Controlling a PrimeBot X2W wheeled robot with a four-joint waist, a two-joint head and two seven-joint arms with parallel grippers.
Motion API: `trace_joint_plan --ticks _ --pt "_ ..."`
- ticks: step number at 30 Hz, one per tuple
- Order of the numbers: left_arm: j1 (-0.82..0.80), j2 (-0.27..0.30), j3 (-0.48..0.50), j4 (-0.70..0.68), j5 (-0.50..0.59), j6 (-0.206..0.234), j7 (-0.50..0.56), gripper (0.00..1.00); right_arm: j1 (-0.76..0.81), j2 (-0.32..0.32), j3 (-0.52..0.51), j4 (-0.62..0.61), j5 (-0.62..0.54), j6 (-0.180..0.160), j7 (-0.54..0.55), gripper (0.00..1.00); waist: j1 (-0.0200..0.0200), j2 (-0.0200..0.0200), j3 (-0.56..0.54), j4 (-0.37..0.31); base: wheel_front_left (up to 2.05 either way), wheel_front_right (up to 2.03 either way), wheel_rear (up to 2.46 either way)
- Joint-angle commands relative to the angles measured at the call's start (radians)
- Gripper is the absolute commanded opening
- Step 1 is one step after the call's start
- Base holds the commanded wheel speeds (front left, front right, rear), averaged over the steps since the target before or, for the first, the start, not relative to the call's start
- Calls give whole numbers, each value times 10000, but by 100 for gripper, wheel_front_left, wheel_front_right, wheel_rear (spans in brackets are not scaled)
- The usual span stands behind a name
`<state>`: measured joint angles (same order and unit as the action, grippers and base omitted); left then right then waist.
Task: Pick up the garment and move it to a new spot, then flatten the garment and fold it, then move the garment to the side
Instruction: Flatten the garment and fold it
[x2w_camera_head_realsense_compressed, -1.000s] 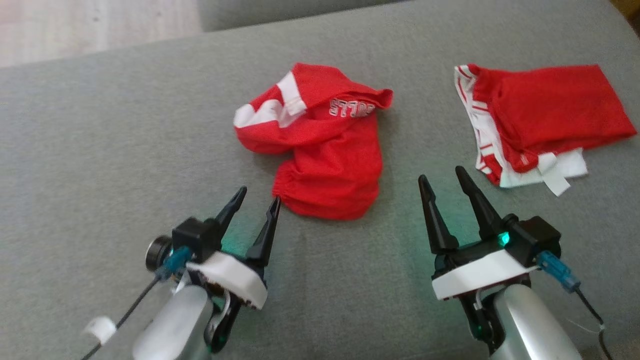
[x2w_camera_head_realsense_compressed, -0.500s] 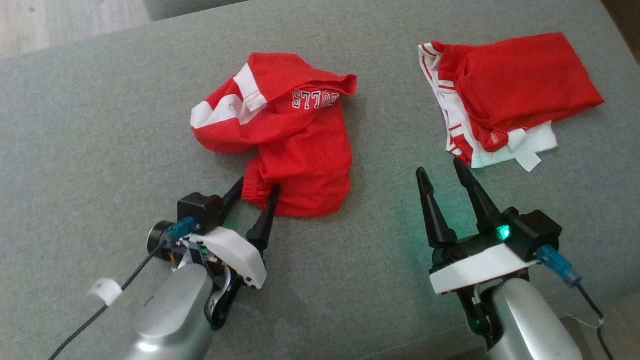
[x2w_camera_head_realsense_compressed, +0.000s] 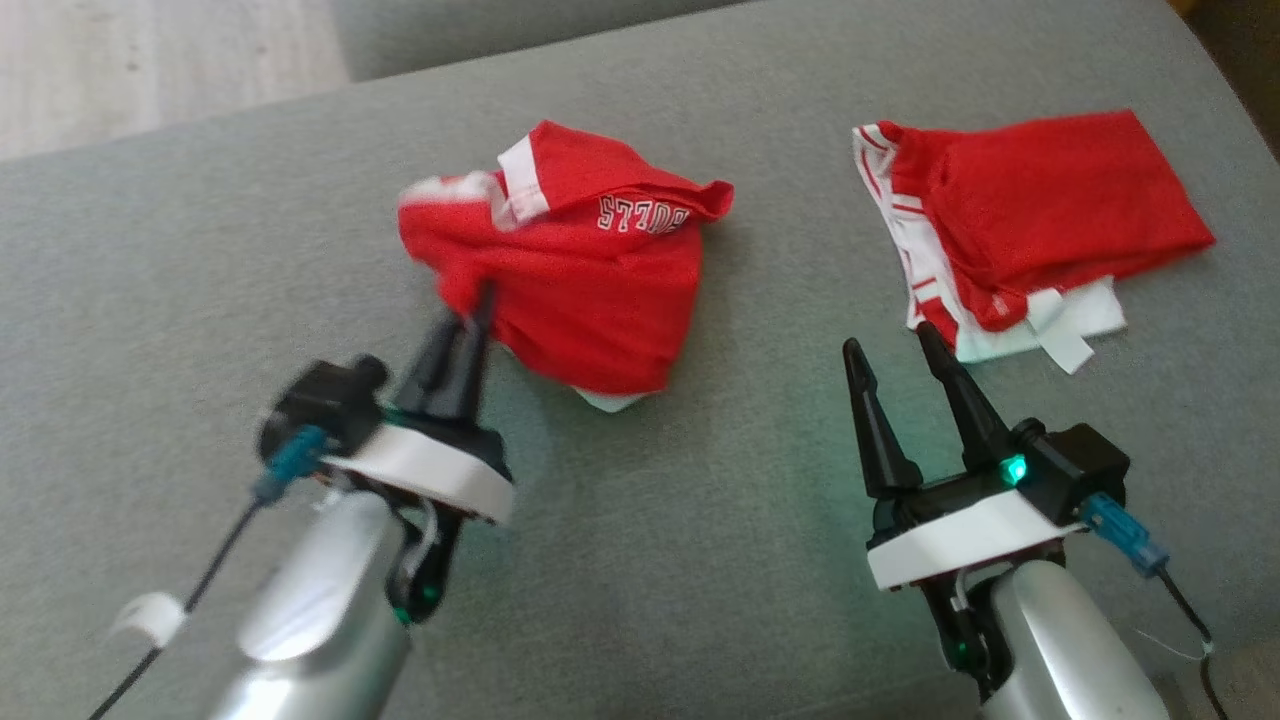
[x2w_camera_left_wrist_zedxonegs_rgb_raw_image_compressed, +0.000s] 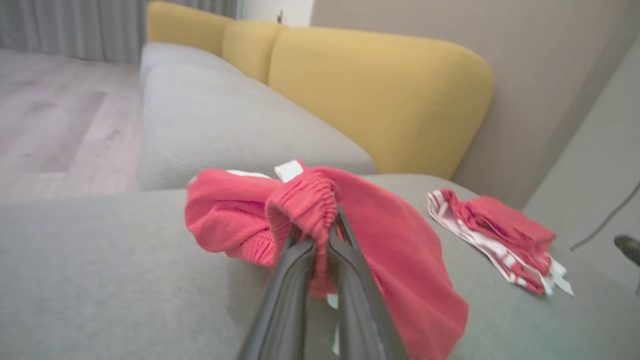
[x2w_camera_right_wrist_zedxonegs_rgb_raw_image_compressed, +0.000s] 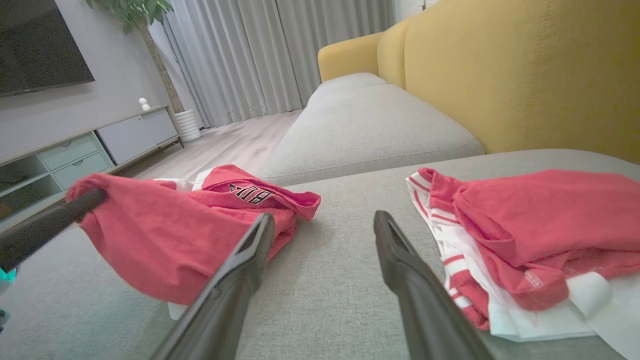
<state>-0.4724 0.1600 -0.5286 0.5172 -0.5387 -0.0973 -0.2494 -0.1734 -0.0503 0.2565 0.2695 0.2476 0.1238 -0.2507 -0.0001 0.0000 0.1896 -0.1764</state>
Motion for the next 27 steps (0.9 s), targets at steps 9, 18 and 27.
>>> trace_joint_plan --ticks 9,18,27 --pt "966 410 2265 -1561 651 842 -121 0 30 1 253 -122 -230 69 -111 100 1 0 -405 996 0 0 0" --pt "1720 265 3325 -1179 1369 1253 -123 0 26 1 462 93 -381 69 -111 100 1 0 -445 1593 0 0 0" --pt "1822 -31 3787 -219 1955 1227 -123 100 40 1 567 278 -470 69 -111 100 1 0 -482 1756 0 0 0"
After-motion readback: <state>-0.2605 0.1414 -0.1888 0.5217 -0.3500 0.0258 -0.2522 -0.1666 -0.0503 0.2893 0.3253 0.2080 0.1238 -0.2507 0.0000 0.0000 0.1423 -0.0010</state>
